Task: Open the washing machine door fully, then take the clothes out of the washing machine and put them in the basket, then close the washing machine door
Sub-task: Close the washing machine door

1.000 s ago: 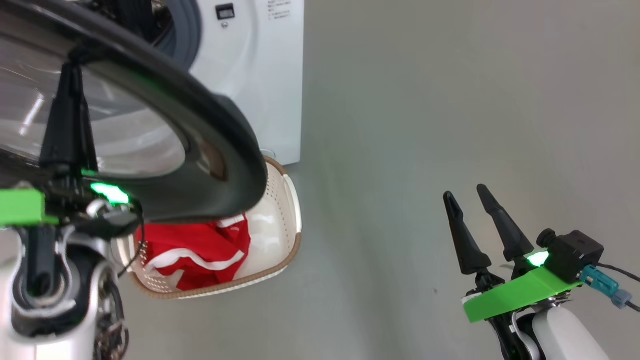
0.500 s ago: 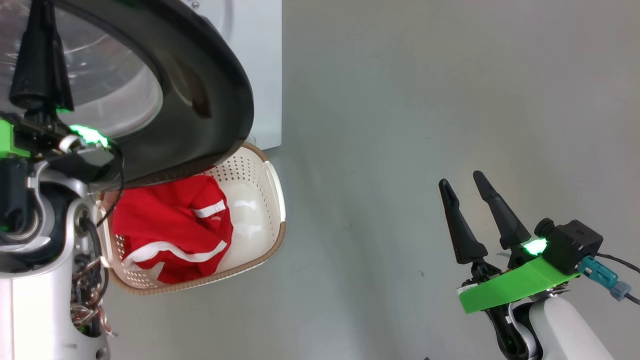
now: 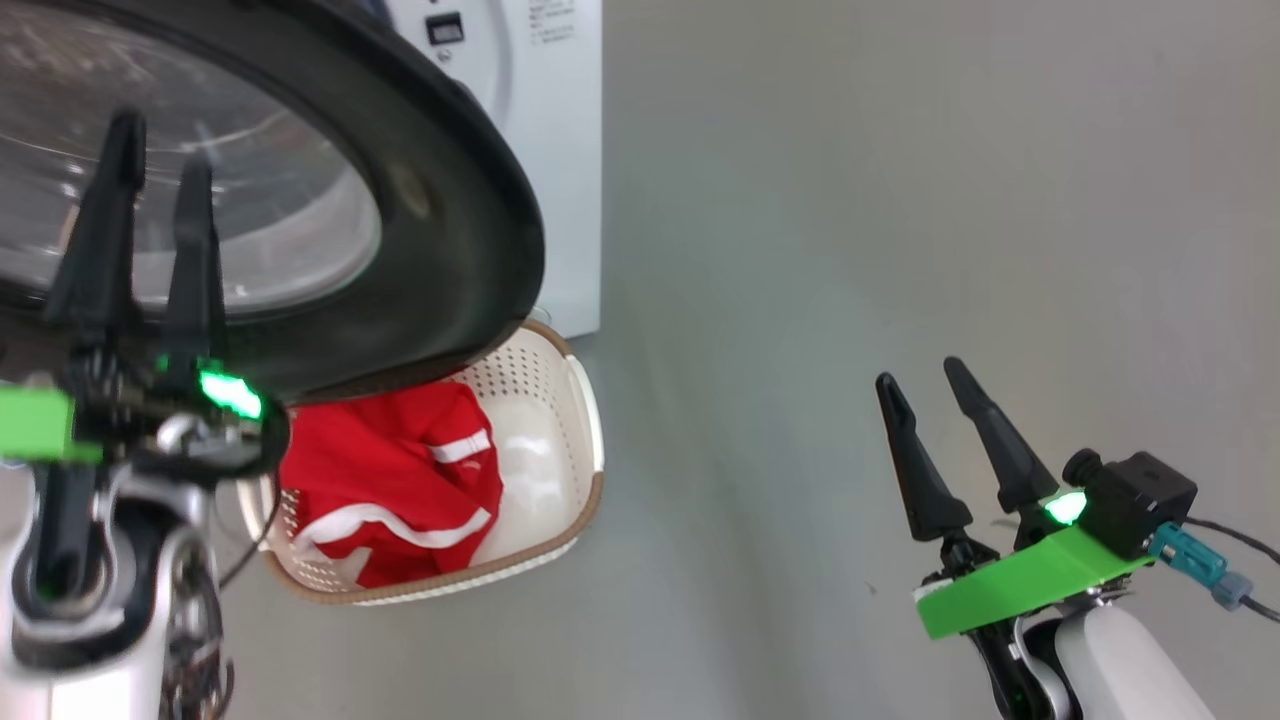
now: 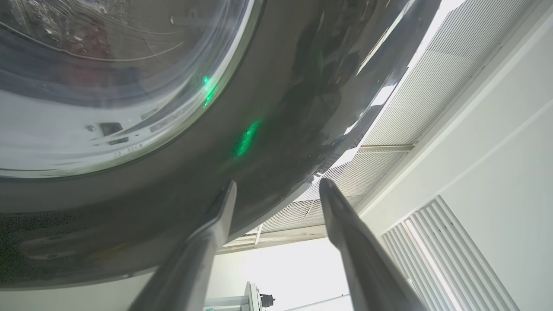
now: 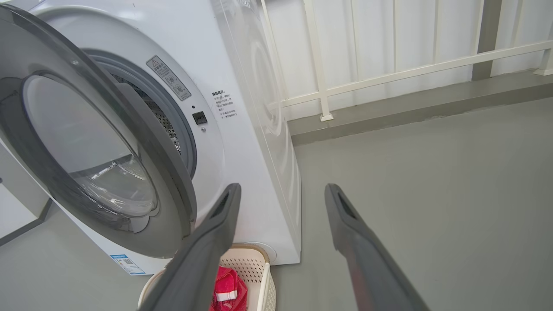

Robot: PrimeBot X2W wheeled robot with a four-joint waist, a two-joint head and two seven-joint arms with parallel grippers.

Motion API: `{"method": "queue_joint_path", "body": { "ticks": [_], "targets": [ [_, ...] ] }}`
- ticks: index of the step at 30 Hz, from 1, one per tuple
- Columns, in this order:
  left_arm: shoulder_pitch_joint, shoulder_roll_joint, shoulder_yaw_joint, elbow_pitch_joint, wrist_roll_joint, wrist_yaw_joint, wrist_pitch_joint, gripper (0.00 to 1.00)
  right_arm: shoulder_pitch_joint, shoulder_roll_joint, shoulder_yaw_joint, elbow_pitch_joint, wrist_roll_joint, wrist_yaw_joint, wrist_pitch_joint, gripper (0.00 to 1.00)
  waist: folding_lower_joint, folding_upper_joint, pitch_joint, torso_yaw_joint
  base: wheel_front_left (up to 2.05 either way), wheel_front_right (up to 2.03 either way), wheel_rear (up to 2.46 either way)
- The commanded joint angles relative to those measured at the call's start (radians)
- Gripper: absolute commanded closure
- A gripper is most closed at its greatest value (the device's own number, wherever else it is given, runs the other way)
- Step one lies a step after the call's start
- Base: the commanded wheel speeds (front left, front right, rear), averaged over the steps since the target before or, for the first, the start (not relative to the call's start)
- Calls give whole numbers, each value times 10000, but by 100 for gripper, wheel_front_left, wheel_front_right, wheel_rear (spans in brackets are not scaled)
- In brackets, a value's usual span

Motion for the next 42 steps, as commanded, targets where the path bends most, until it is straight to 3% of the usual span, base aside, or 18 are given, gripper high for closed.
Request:
{"method": "queue_joint_path", "body": {
  "ticks": [1,7,12,16,26,30,32,37,42],
  "targets": [
    [587,254,415,-553,-39,-224,64,0,159,-38,233,-176,50,50,-65,0,0,0,-474,394,0,0,0],
    [1962,270,532,-956,163,-373,46,0,334,-150,222,-95,160,50,-65,0,0,0,-948,716,0,0,0],
    [3231,199,727,-1170,402,-927,-106,0,638,-254,248,-20,287,50,-65,0,0,0,-1540,928,0,0,0],
    [4185,310,756,-1110,1457,-1337,-559,0,802,-411,248,6,403,50,-65,0,0,0,-1893,1039,0,0,0],
    [5729,1137,45,-604,6494,-1720,-2914,0,1142,-555,-13,-33,455,50,-65,0,0,0,-2379,1119,0,0,0],
    [5957,1411,-298,-322,8718,-1704,-3486,0,1216,-570,-153,-32,465,50,-65,0,0,0,-2483,1175,0,0,0],
    [6022,1553,-344,-176,10082,-1470,-3601,0,1237,-562,-188,-30,463,50,-65,0,0,0,-2521,1183,0,0,0],
    [6137,1574,-505,-246,13470,-1073,-3654,0,1217,-514,-242,-60,453,50,-65,0,0,0,-2552,1159,0,0,0],
    [6391,931,-387,-153,15471,-870,-3657,0,1199,-506,-291,-76,474,50,-65,0,0,0,-2538,1128,0,0,0]
  ]
}}
